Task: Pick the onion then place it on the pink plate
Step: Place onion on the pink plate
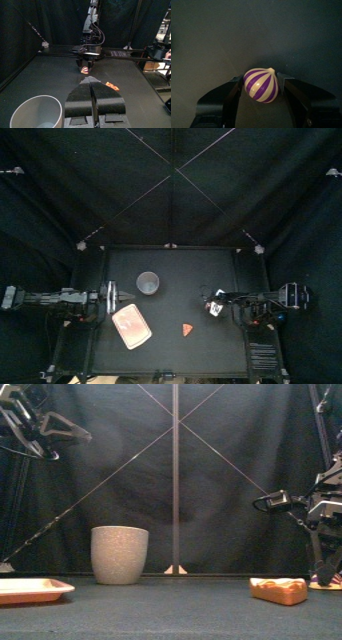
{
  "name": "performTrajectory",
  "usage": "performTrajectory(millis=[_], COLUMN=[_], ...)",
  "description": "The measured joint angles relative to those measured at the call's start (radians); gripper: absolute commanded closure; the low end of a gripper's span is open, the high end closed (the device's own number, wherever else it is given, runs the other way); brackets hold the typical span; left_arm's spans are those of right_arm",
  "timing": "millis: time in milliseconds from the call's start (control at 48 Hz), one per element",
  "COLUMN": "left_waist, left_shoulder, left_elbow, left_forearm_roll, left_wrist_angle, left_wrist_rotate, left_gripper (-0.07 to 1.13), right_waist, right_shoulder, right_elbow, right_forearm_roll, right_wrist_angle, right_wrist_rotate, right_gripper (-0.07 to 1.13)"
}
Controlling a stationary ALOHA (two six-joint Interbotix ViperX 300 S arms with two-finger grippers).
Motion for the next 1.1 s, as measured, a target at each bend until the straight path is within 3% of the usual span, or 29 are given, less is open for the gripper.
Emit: performTrajectory(millis=[333, 646, 854, 1104], left_waist=[0.000, 0.000, 0.002, 0.009], left_shoulder=[0.000, 0.000, 0.000, 0.000], left_elbow=[0.005, 0.008, 0.014, 0.017], left_forearm_roll=[-0.002, -0.002, -0.002, -0.002], left_wrist_angle=[0.000, 0.000, 0.000, 0.000], left_wrist_rotate=[0.000, 0.000, 0.000, -0.002], left_gripper=[0.93, 0.93, 0.93, 0.93], right_waist=[0.014, 0.057, 0.126, 0.224], right_shoulder=[-0.003, -0.084, -0.044, 0.143], right_elbow=[-0.023, -0.153, -0.288, -0.468], right_forearm_roll=[0.000, -0.012, -0.014, -0.015], right_wrist_angle=[0.023, 0.034, -0.057, -0.167], right_wrist_rotate=[0.003, 0.000, -0.005, -0.005], right_gripper=[0.33, 0.33, 0.33, 0.33])
